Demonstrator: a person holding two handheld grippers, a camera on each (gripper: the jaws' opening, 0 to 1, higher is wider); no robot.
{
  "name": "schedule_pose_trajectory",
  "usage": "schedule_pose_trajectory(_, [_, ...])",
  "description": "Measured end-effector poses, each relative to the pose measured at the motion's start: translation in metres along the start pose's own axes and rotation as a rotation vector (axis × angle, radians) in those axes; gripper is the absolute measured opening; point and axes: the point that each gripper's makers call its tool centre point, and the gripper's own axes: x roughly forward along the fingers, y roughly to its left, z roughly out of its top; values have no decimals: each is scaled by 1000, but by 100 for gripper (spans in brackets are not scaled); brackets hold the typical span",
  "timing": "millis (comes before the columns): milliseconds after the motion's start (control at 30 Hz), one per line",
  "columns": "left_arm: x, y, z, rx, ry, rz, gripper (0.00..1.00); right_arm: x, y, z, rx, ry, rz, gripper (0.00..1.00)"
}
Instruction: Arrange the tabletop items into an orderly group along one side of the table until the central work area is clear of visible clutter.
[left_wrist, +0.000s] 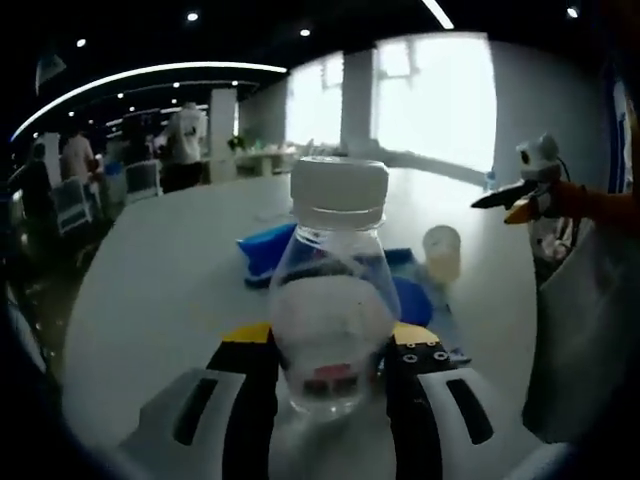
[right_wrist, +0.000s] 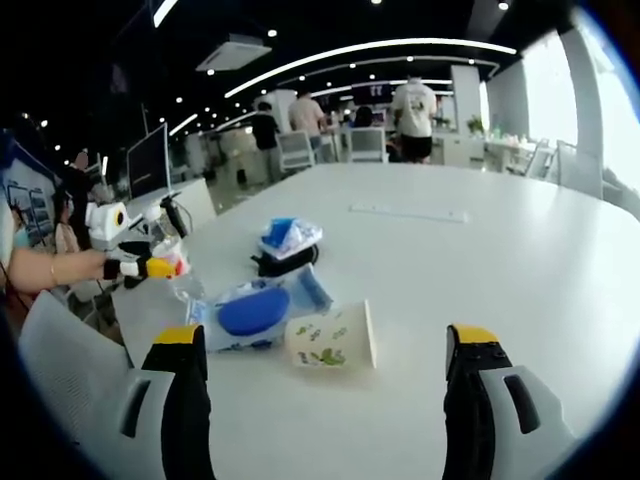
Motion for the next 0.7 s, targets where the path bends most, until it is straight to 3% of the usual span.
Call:
schedule_pose_trajectory(267, [6,0,2,-7,3,93,39,0,4,2,-7,-7,18,99])
schedule_pose_trajectory(467, [5,8,-2,-20,81,203,39,0,10,1,-26,2,41,99])
schedule_pose_trajectory(600, [7,12,-2,-50,85,268,39,1,10,-1,-37,10,46,99])
schedule_pose_trajectory(700, [4,13,-3,-76,122,332,39,0,9,-1,-46,11,42,99])
